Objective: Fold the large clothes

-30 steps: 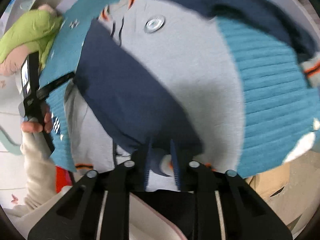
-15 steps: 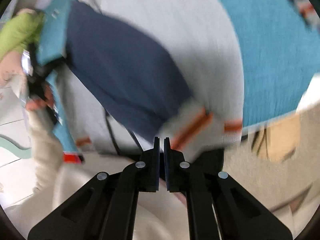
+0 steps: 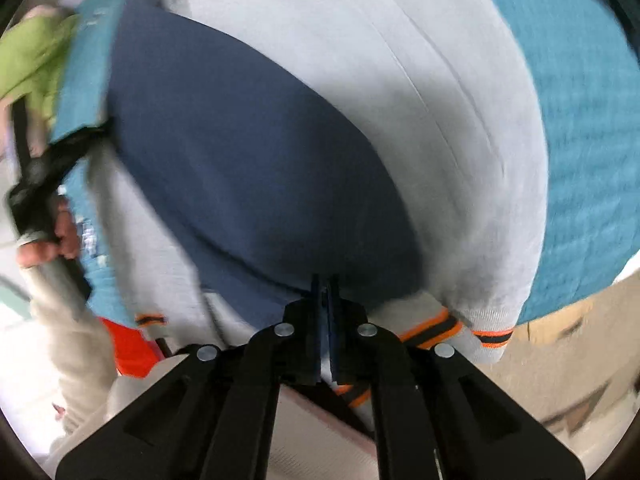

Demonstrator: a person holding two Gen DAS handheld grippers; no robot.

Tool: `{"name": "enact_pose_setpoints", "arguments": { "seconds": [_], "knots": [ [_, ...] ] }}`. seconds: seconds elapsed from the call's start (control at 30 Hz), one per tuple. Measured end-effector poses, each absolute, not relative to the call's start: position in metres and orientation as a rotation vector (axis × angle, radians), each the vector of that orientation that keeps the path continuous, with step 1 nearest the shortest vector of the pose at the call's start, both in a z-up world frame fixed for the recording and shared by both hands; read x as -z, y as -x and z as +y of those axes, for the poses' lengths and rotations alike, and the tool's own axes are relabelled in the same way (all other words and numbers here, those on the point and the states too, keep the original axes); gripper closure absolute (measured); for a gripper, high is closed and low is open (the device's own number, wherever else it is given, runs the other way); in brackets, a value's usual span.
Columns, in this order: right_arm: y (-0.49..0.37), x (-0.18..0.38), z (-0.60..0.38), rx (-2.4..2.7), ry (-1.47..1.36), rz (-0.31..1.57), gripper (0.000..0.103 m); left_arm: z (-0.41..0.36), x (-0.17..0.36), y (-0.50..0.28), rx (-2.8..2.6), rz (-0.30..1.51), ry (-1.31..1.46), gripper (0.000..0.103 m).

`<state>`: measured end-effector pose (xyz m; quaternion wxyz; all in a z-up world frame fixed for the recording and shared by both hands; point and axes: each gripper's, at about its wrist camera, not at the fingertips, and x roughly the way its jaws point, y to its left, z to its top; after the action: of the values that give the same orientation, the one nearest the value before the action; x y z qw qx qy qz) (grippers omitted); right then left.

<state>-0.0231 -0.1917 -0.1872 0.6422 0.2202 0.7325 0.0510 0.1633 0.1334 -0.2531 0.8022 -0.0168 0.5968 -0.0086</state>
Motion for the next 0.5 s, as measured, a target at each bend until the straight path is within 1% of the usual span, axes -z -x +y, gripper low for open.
{"name": "enact_pose_setpoints", "arguments": {
  "seconds": [0.1,0.2,0.33,0.43,0.5],
  "knots": [
    [0.003,0.171,-0.183,-0.13,-0.446,1.573,0.097,0.127,0.239,-0.159,0.015,1.258,0.014,0.101],
    [-0.019,0.174,-0.175,-0.144,-0.465,1.54,0.097,0.112,0.225,-0.15,0.038,1.233,0.0,0.101],
    [-0.039,0.195,-0.171,-0.104,-0.44,1.545,0.097,0.084,0.212,-0.132,0.113,1.233,-0.001,0.101],
    [-0.045,0.21,-0.172,-0.105,-0.481,1.576,0.097,0.057,0.205,-0.11,0.184,1.262,0.001,0.101],
    [-0.046,0.216,-0.172,-0.089,-0.457,1.589,0.097,0.045,0.205,-0.099,0.23,1.287,0.012,0.101]
  ]
}}
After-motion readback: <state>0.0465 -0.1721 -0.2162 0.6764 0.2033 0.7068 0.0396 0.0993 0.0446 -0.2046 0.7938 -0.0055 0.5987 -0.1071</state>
